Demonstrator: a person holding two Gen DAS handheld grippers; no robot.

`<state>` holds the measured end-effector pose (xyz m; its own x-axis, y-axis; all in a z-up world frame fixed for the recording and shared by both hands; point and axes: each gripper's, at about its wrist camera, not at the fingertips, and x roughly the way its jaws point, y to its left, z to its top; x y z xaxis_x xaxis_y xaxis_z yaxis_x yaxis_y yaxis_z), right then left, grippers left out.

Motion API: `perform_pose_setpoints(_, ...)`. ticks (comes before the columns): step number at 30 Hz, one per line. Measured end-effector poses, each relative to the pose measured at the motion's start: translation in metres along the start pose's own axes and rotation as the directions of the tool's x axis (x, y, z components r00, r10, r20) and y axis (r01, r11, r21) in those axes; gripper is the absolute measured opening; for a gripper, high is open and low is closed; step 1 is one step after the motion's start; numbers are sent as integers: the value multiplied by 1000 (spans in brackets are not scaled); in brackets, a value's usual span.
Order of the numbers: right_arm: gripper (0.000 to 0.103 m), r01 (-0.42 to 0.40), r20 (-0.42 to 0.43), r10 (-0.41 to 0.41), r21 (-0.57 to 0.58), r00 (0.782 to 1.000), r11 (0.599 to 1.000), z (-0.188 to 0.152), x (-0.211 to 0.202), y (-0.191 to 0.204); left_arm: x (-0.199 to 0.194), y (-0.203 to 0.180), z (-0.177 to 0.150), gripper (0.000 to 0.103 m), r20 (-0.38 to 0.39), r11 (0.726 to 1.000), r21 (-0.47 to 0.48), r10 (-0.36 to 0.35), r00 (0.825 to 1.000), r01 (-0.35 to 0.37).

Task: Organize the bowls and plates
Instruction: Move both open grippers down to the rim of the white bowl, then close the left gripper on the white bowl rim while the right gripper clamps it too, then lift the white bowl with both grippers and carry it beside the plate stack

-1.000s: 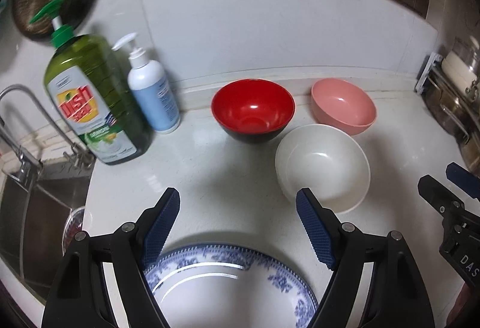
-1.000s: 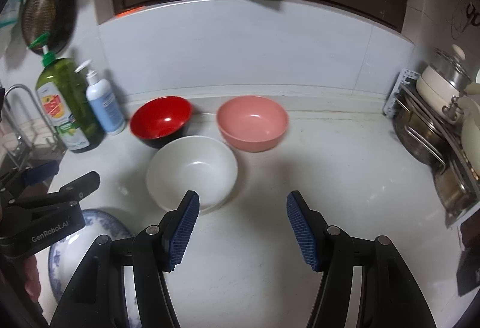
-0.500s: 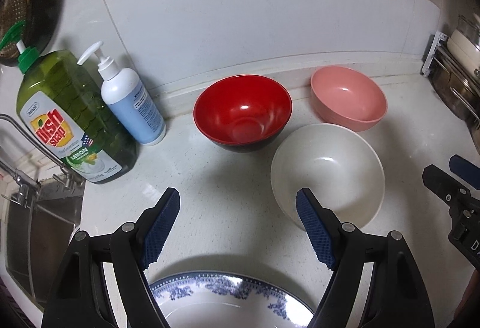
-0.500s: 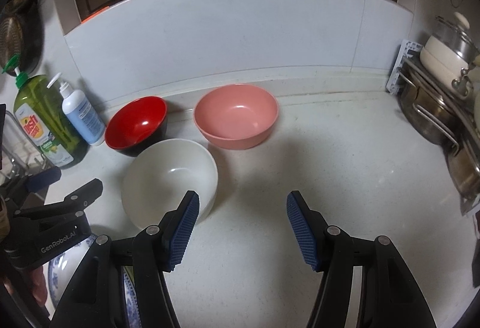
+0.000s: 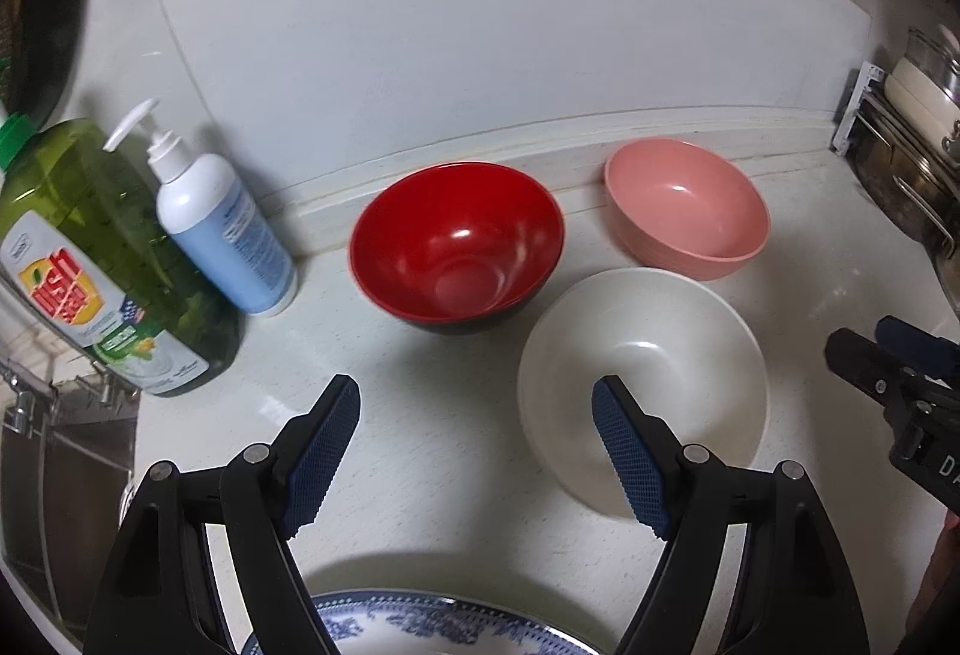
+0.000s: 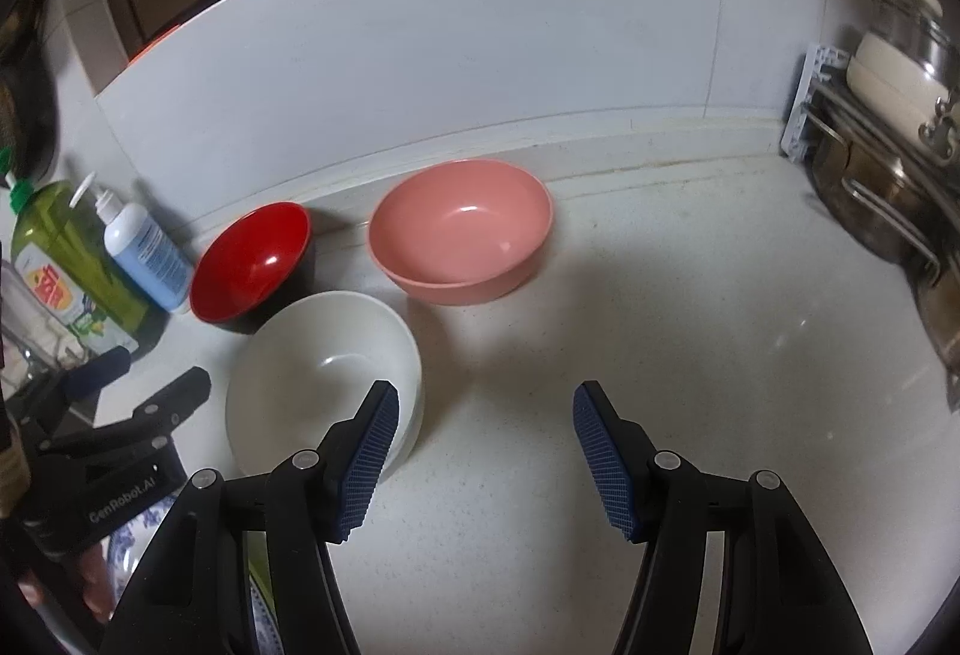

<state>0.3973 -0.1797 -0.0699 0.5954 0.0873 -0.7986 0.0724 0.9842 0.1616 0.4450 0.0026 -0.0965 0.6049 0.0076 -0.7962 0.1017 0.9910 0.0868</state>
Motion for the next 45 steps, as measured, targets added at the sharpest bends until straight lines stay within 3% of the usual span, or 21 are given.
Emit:
perform_pose_setpoints(5, 62, -40, -28, 40, 21, 999, 999, 4, 14, -2, 18, -2, 3, 78, -33, 1000, -4, -15, 999, 15)
perform_pose_setpoints(10, 61, -60, -67, 60, 8, 996, 998, 5, 27, 7, 36, -4, 3, 67, -91, 999, -9, -43, 995, 42)
perform_pose_setpoints(20, 41, -89, -145, 84, -27, 986, 996, 3, 47, 17, 52, -11, 2, 47, -143, 996, -32, -89, 986, 85)
perform_pose_setpoints(31, 20, -87, -203, 74, -58, 976, 994, 1, 66, 27, 63, -10, 0, 15, -181, 988, -70, -145, 973, 134)
perform_pose_setpoints(37, 15, -119, -221, 104, -57, 970, 991, -3, 75, 28, 64, -8, 1, 8, -177, 987, -83, -148, 973, 135)
perform_pose_setpoints(45, 14, -111, -224, 99, -40, 969, 993, -3, 81, 20, 46, -8, -2, 8, -157, 981, -105, -177, 972, 162)
